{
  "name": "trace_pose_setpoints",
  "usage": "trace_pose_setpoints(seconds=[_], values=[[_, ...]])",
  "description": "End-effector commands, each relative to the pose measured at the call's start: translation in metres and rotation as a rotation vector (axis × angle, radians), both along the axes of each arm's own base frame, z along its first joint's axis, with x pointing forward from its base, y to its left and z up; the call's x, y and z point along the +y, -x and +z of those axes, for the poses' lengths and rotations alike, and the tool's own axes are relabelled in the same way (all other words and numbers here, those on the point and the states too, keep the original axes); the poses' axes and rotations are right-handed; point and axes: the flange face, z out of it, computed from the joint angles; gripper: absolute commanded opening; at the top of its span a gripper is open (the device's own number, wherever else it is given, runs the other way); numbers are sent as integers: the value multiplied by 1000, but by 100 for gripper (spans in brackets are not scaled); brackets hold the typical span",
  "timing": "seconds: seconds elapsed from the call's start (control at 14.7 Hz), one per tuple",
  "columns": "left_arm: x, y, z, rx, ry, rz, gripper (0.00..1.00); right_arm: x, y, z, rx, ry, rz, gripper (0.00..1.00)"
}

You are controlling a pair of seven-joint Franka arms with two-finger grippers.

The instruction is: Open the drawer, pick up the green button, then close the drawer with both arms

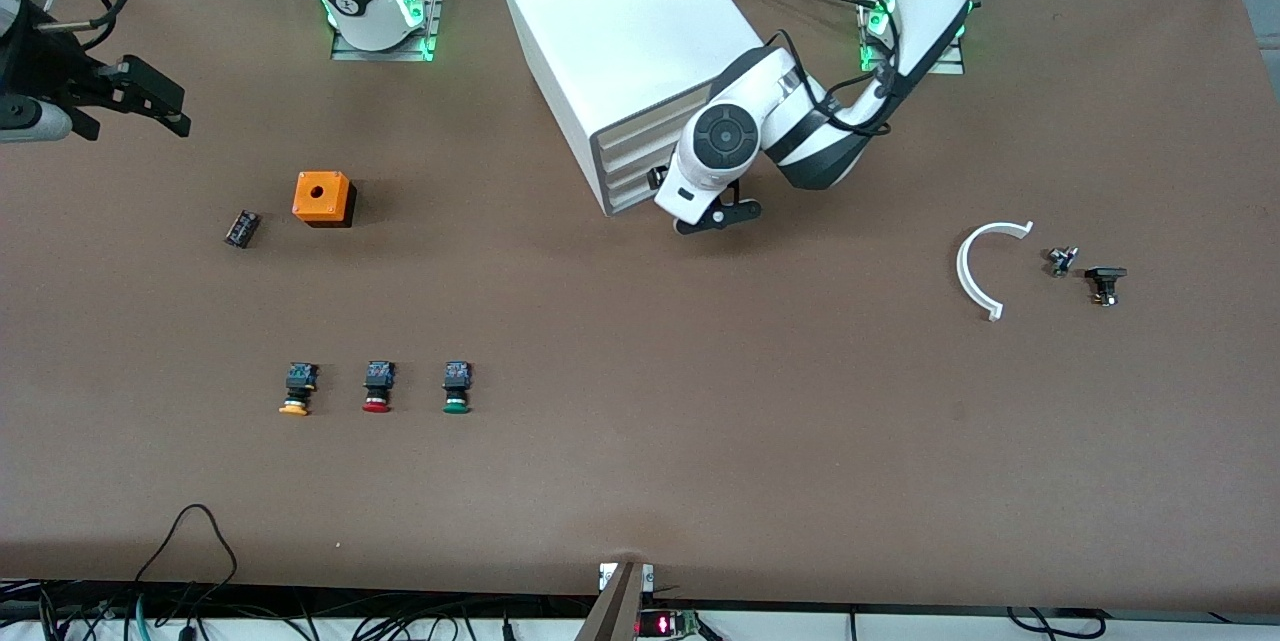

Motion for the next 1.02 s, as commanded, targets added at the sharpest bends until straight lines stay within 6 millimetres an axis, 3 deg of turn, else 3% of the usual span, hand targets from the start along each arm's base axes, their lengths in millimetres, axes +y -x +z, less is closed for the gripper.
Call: trace_pose_setpoints(seconds=[0.0,0.14,0.41,0.54,0.61,0.75,0.95], values=[[31,-38,44,-6,12,-61,100,0,-3,-3,2,-7,19,100],[47,-57,76,-59,27,-73,100,0,-2,-2,2,-9,2,100],[104,-93,139,-169,79,-140,100,-2,0,6,-4,-15,-6,100],[134,-105,161,-213,95,-190,100,0,0,15,-23,-17,-2,100],[152,-106,177,-232,84,-236,100,0,-2,19,-33,-18,1,100],[209,-116,214,-304,67,-333,100,1,-2,17,-25,-17,18,100],[270,-116,251,-348,60,-469,100,2,2,21,-17,-16,10,100]])
